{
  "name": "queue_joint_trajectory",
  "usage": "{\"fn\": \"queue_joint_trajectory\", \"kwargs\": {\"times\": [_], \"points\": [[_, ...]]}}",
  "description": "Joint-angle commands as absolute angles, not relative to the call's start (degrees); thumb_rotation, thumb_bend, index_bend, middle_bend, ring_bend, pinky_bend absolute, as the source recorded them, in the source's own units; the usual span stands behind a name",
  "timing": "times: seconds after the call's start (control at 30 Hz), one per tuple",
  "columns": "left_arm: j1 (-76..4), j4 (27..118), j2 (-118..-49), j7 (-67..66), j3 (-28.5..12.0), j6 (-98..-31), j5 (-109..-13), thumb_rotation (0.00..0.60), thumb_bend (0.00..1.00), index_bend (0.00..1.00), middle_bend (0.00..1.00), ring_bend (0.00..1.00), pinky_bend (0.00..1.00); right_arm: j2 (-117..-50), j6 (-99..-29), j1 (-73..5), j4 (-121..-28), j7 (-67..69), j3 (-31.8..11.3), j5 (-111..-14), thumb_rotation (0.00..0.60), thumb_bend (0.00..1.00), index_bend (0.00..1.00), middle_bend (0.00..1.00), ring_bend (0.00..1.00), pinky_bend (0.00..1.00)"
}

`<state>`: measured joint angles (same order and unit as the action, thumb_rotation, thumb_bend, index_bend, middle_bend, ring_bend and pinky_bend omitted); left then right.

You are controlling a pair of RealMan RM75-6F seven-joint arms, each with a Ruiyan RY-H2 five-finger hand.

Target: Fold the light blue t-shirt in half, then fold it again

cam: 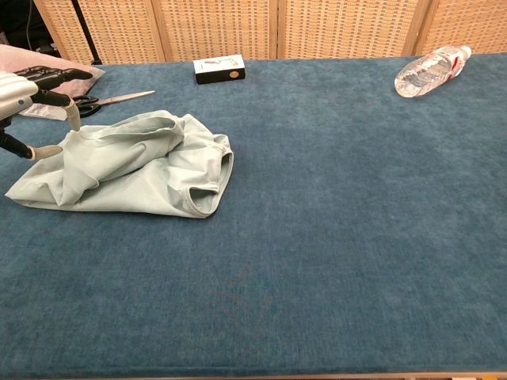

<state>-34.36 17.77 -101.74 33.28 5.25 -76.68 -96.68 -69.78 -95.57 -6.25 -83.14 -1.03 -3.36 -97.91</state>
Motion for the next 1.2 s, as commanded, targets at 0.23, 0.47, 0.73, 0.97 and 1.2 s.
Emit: {"fn": "queue_joint_trajectory", "kwargs": {"times": [0.23,0.47,0.73,0.97,1.2], "points": [[-34.2,14.2,-103.2,34.4,5.8,-76.2,-96.7,0.6,0.3,0.46,0.0,0.0,0.0,-69.9,-95.4,-6.2,-83.3,-1.3,-3.3,-97.9,0.6,0.0,0.0,0.0,0.0,0.0],[-34.3,12.9,-104.3,33.4,6.3,-75.9,-96.9,0.6,0.3,0.46,0.0,0.0,0.0,-69.9,-95.4,-6.2,-83.4,-1.3,-3.4,-97.8,0.6,0.0,0.0,0.0,0.0,0.0],[-34.8,12.0,-105.5,32.5,6.3,-74.9,-96.7,0.6,0.3,0.48,0.0,0.0,0.0,-69.9,-95.3,-6.3,-83.4,-1.3,-3.4,-97.7,0.6,0.0,0.0,0.0,0.0,0.0],[-35.3,11.4,-106.7,31.3,6.5,-73.5,-96.6,0.6,0.31,0.52,0.0,0.0,0.0,-69.9,-95.2,-6.3,-83.5,-1.2,-3.4,-97.7,0.6,0.0,0.0,0.0,0.0,0.0],[-35.6,11.3,-107.2,30.9,6.5,-73.5,-96.4,0.6,0.36,0.56,0.0,0.0,0.0,-69.8,-95.0,-6.3,-83.5,-1.1,-3.3,-97.7,0.6,0.0,0.0,0.0,0.0,0.0]]}}
